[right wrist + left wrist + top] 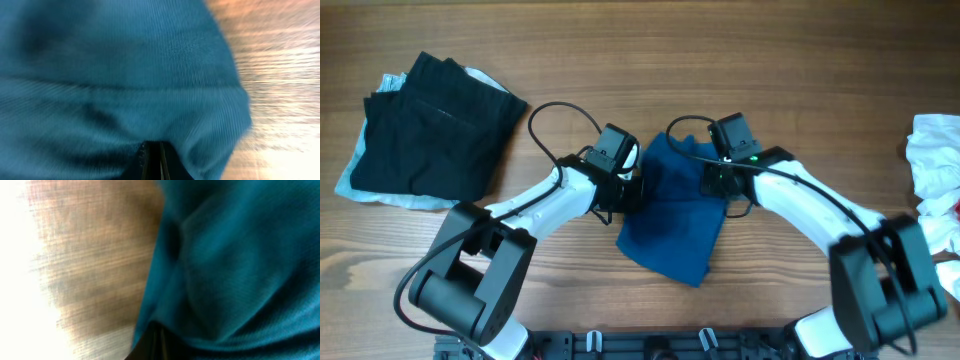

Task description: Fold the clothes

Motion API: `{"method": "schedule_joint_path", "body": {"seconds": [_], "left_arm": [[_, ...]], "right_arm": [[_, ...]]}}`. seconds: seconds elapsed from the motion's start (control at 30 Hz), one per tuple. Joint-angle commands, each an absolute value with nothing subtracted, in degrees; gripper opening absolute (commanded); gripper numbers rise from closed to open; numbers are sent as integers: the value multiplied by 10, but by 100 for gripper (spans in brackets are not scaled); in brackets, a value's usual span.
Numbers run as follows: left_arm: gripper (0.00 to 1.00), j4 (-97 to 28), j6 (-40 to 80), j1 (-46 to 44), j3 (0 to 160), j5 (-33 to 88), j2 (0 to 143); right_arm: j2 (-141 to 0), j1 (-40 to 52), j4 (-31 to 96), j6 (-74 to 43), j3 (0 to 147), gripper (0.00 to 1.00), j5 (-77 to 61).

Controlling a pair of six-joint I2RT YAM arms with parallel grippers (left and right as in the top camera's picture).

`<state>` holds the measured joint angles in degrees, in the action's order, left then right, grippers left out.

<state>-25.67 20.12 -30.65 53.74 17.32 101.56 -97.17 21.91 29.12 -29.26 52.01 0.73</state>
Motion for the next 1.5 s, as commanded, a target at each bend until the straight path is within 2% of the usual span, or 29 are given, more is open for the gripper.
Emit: {"method": "schedule_joint_path", "body": {"seconds": [0.0, 0.1, 0.13, 0.2, 0.37, 0.47, 0.53, 0.6, 0.63, 0.83, 0.93, 1.1, 1.23, 1.33, 1.4, 1.43, 1.47], "left_arm": [[4, -339, 223, -310, 523, 186, 1040], [4, -398, 253, -316, 523, 199, 1039], [4, -406, 253, -323, 523, 214, 1035], [4, -406, 257, -338, 523, 209, 1022], [4, -405, 306, -332, 523, 121, 940], [4, -385, 307, -304, 523, 78, 878], [39, -333, 304, -278, 523, 78, 842], [61, -287, 296, -262, 523, 101, 839], [66, -263, 280, -253, 523, 132, 845], [75, -141, 257, -234, 523, 293, 944], [79, -65, 257, -234, 523, 376, 1005], [81, -13, 260, -237, 523, 381, 1094], [79, 2, 262, -261, 523, 379, 1134], [73, 17, 260, -298, 523, 379, 1142], [51, 36, 259, -318, 523, 379, 1142], [34, 44, 260, -322, 523, 379, 1142], [7, 50, 260, -322, 523, 379, 1141]], "right_arm": [[-1019, 217, 292, -305, 517, 8, 46], [-1016, 216, 283, -303, 518, 10, 110], [-1012, 216, 273, -292, 519, 14, 125], [-1007, 214, 262, -262, 528, 16, 121], [-966, 213, 313, -225, 579, 18, 116], [-909, 213, 346, -227, 603, 24, 116], [-834, 213, 357, -227, 609, 29, 116], [-773, 213, 369, -227, 609, 36, 116], [-741, 213, 380, -227, 609, 38, 116], [-609, 213, 445, -245, 609, 52, 116], [-592, 213, 471, -247, 609, 52, 116], [-605, 213, 505, -256, 606, 52, 116], [-617, 213, 506, -267, 606, 52, 116], [-617, 213, 506, -272, 606, 51, 116], [-617, 213, 507, -272, 606, 51, 116], [-617, 213, 510, -272, 606, 51, 116], [-617, 213, 515, -272, 606, 51, 116]]}}
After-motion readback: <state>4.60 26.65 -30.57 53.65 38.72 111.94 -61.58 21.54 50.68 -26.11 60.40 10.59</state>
